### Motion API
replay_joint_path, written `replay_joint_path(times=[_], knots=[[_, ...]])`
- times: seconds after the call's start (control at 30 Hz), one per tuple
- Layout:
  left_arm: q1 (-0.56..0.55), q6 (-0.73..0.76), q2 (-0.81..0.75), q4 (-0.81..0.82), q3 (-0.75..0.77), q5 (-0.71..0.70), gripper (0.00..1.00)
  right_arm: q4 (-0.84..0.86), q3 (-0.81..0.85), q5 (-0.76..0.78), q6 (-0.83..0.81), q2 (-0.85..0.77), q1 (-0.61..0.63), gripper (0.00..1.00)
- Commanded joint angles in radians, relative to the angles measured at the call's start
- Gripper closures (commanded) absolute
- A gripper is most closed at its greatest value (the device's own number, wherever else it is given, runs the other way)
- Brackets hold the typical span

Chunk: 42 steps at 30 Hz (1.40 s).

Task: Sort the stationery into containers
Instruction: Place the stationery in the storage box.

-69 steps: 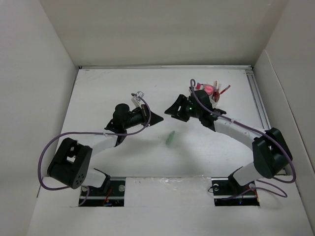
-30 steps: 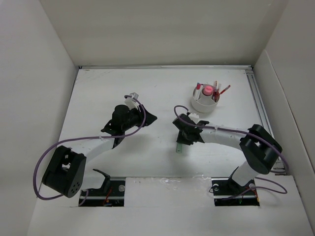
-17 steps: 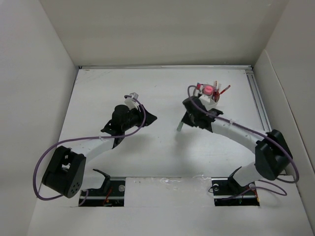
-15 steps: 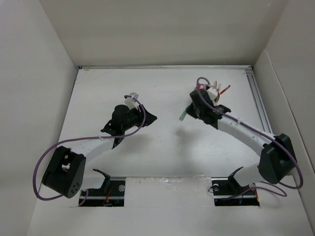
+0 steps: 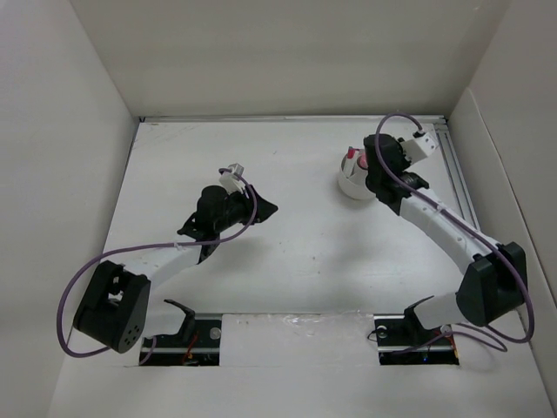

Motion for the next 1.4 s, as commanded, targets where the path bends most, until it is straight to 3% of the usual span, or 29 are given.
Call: replay_joint_path(times=[0.0,0.27,0.6,0.83,0.93,1.0,1.1,1.37], knots=[[0.007,0.008,-0.033,0.033,-0.004,0.015,0.64,0.008,0.037,0.094,-0.008,0.025,-0.035,0.97],[0.007,0.008,-0.022,0.022,-0.004,0.015,0.64,-0.003,0.068,0.074,0.003,0.155,-0.047,0.97],[0.007,0.008,-0.022,0.022,-0.004,0.006,0.64,-0.006,0.068,0.042,0.012,0.203,-0.038,0.97],[0.007,0.008,-0.042,-0.038,0.005,-0.1,0.64,-0.038,0.068,0.032,0.032,0.226,-0.01,0.96],[0.007,0.008,-0.042,-0.091,0.018,-0.175,0.64,-0.038,0.068,0.032,0.042,0.226,0.0,0.9],[0.007,-0.001,-0.053,-0.101,0.018,-0.207,0.62,-0.038,0.068,0.032,0.051,0.226,0.01,0.7],[0.029,-0.01,-0.063,-0.137,0.018,-0.245,0.57,-0.051,0.068,0.042,0.051,0.212,0.03,0.53],[0.039,-0.019,-0.073,-0.316,0.071,-0.503,0.43,-0.044,-0.028,-0.02,0.046,0.022,0.091,0.5]])
